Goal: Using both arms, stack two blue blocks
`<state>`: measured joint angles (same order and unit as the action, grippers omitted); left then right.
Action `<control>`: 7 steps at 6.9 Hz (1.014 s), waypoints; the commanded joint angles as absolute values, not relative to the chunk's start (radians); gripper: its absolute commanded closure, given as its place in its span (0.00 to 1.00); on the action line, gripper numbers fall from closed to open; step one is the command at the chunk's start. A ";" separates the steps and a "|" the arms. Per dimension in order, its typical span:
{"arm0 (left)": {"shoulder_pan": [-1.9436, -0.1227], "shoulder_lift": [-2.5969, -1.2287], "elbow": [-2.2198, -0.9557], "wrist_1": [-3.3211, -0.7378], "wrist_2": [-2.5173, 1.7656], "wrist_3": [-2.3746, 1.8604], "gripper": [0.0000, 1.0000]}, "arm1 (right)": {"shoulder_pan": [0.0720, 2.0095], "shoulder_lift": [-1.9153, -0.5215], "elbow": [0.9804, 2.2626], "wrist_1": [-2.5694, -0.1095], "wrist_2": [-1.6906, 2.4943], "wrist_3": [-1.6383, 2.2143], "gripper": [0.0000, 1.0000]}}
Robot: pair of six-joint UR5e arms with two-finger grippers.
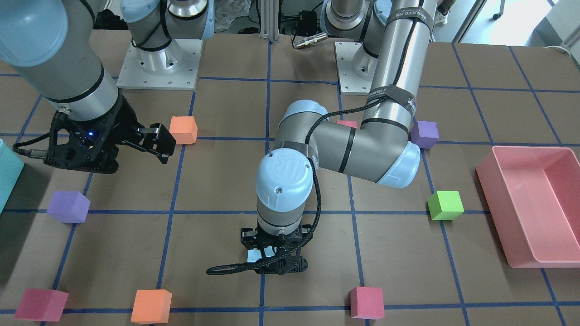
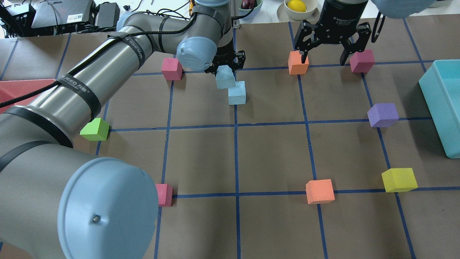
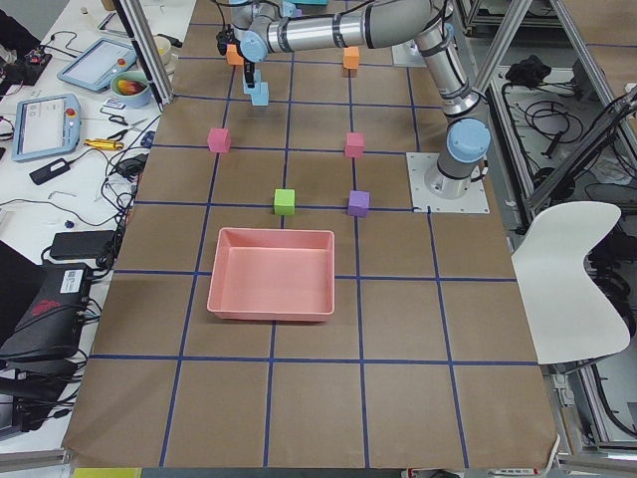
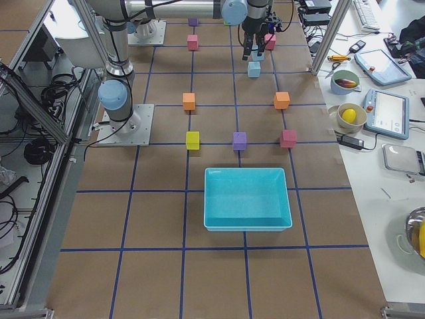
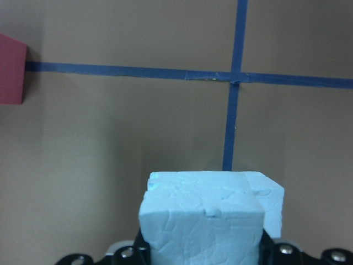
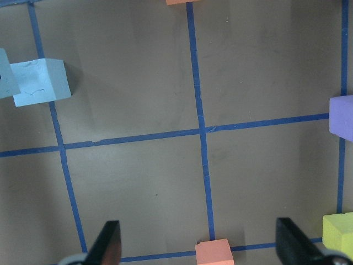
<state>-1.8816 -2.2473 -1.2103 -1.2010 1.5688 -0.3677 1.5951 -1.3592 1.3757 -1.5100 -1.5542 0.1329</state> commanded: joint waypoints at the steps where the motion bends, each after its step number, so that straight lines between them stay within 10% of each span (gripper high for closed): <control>1: -1.908 -2.246 -1.216 -1.207 1.565 -0.371 0.85 | 1.594 -1.419 1.445 -1.512 -1.560 0.130 0.00; 7: -1.907 -2.279 -1.207 -1.184 1.557 -0.388 0.85 | 1.586 -1.485 1.463 -1.497 -1.555 0.040 0.00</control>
